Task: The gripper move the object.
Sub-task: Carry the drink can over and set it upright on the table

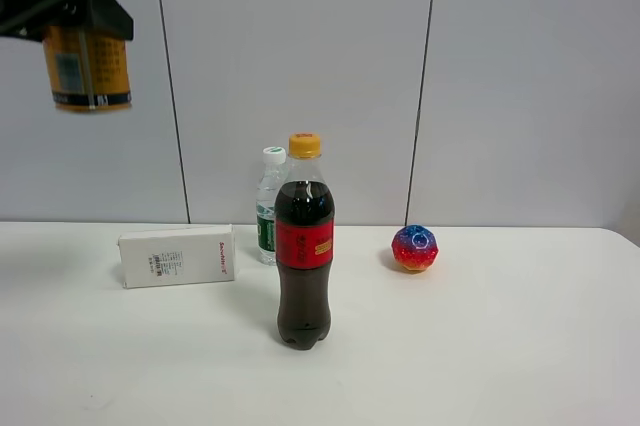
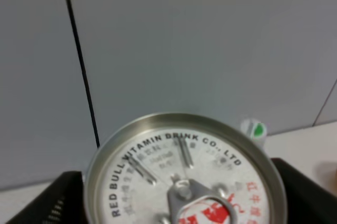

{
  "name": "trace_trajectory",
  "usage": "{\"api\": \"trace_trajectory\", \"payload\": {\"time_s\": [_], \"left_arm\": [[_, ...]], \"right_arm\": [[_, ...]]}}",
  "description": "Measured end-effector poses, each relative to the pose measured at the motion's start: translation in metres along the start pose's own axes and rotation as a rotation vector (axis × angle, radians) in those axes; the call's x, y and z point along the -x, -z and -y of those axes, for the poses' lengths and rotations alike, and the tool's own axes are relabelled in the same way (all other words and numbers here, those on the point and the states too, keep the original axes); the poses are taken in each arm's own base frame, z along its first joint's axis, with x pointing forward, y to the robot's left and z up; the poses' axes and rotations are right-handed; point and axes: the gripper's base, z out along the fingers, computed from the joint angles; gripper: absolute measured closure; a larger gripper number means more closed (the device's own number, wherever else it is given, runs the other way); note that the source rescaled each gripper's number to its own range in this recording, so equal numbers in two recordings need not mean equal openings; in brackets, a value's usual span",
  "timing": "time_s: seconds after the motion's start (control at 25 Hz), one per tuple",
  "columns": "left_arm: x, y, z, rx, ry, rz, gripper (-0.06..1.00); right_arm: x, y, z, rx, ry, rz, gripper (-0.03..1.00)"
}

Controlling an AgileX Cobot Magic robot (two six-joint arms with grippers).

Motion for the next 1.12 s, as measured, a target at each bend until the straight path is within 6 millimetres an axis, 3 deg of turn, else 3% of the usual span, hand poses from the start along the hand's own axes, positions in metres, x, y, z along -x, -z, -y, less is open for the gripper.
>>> {"api": "trace_trajectory", "payload": {"time_s": [0.2,0.36,0.56,0.88,1.12], "left_arm": [[-0.054,0.002,-0.004,-0.015,0.005,-0.039,0.92],[-0.085,0.006,-0.006,-0.038,0.013,-0.013,0.92],[-0.113,0.001,-0.006,-0.067,0.022,0.027,0.92],[-0.154,-0.032,-0.004,-0.139,-0.035,-0.052,0.92],[-0.173,-0.048,-0.001,-0.191,-0.035,-0.037,0.92]], "right_arm": [[0.000,0.000,0.000,0.000,0.000,0.000,-0.03],[0.000,0.000,0.000,0.000,0.000,0.000,-0.03],[0.000,0.000,0.000,0.000,0.000,0.000,-0.03],[0.000,0.000,0.000,0.000,0.000,0.000,-0.03],[0.000,0.000,0.000,0.000,0.000,0.000,-0.03]]}}
